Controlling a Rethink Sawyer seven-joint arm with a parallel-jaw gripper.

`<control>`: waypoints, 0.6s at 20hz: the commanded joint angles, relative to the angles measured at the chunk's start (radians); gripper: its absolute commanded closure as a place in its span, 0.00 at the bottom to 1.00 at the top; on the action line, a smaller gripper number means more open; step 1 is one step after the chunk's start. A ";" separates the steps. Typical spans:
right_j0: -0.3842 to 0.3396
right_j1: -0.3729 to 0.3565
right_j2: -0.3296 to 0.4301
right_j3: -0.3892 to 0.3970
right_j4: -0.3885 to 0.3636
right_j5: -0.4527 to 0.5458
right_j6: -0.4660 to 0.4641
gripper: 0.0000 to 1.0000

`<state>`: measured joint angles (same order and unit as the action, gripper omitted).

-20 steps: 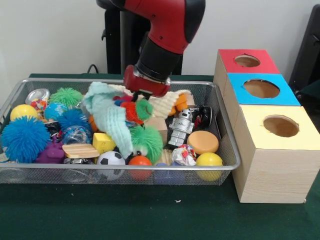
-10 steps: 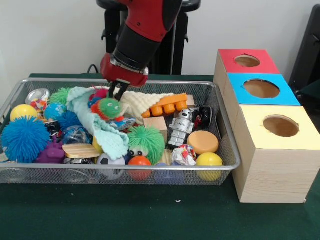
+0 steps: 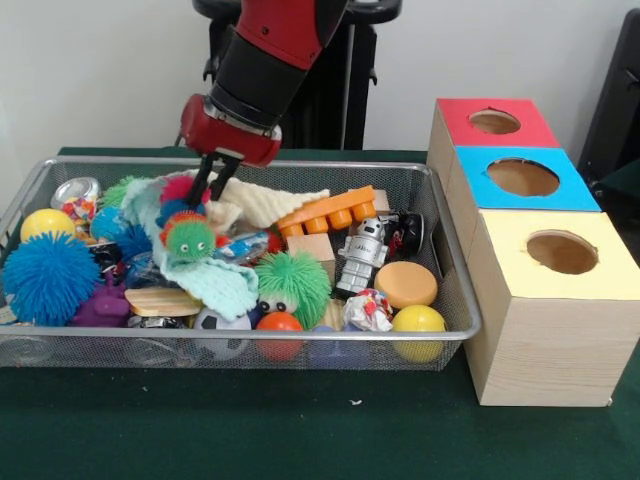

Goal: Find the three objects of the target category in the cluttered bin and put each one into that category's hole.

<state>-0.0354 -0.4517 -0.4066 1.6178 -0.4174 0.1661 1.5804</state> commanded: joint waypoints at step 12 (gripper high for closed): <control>-0.117 -0.085 0.182 -0.039 -0.044 0.023 0.037 1.00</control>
<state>-0.0974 -0.5084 -0.3839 1.5902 -0.4469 0.1663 1.5804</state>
